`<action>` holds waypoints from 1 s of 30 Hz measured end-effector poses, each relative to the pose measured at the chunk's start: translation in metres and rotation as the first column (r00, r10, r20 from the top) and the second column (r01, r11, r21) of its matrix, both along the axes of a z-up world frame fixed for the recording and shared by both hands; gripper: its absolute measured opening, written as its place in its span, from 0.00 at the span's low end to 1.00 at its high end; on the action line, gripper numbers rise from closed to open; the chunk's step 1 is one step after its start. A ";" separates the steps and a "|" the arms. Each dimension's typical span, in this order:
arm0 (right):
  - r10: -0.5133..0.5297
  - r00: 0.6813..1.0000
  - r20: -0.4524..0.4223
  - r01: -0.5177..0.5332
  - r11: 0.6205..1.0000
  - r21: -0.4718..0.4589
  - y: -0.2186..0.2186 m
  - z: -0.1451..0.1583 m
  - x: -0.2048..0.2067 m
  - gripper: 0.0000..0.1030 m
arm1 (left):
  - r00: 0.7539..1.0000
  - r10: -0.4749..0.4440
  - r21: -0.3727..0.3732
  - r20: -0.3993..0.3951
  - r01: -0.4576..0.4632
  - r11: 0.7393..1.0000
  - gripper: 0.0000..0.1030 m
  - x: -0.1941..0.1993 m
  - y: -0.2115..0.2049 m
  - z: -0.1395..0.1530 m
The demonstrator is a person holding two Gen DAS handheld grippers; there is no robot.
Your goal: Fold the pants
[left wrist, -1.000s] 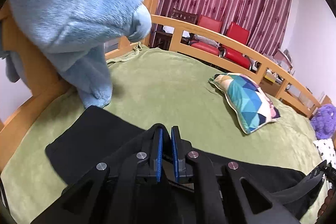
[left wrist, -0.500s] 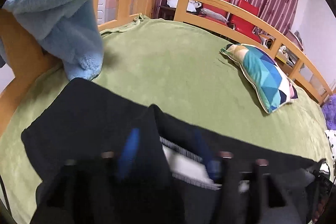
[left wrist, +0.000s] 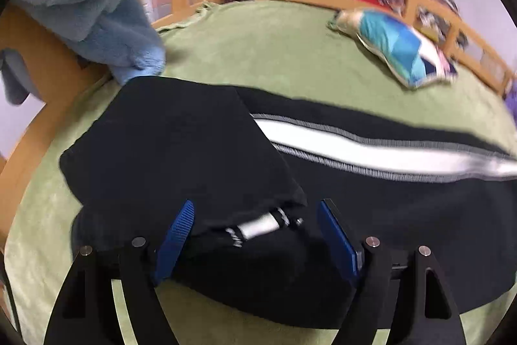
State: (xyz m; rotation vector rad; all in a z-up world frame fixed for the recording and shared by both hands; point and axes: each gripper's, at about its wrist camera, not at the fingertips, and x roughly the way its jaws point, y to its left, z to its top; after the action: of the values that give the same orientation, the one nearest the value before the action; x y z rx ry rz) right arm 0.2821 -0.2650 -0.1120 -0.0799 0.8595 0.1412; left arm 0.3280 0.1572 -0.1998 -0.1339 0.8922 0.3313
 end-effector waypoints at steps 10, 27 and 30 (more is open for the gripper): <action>-0.057 0.998 -0.004 0.057 0.998 -0.018 -0.011 -0.013 -0.034 0.59 | 0.999 0.044 0.099 0.000 -0.044 0.994 0.18 0.032 0.011 -0.009; -0.107 0.991 -0.080 0.104 0.994 -0.040 -0.033 -0.044 -0.008 0.51 | 0.960 0.208 0.220 0.187 -0.248 0.943 0.62 0.042 0.060 0.093; -0.111 0.991 -0.072 0.109 0.993 -0.032 -0.036 -0.043 -0.010 0.51 | 0.977 0.167 0.190 0.128 -0.190 0.963 0.63 0.026 0.039 0.078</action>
State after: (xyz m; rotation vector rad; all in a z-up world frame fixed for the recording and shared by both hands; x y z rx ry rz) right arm 0.2725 -0.3010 -0.1548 -0.0538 0.9374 0.0282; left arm 0.3540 0.1964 -0.1220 -0.0450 0.7326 0.5757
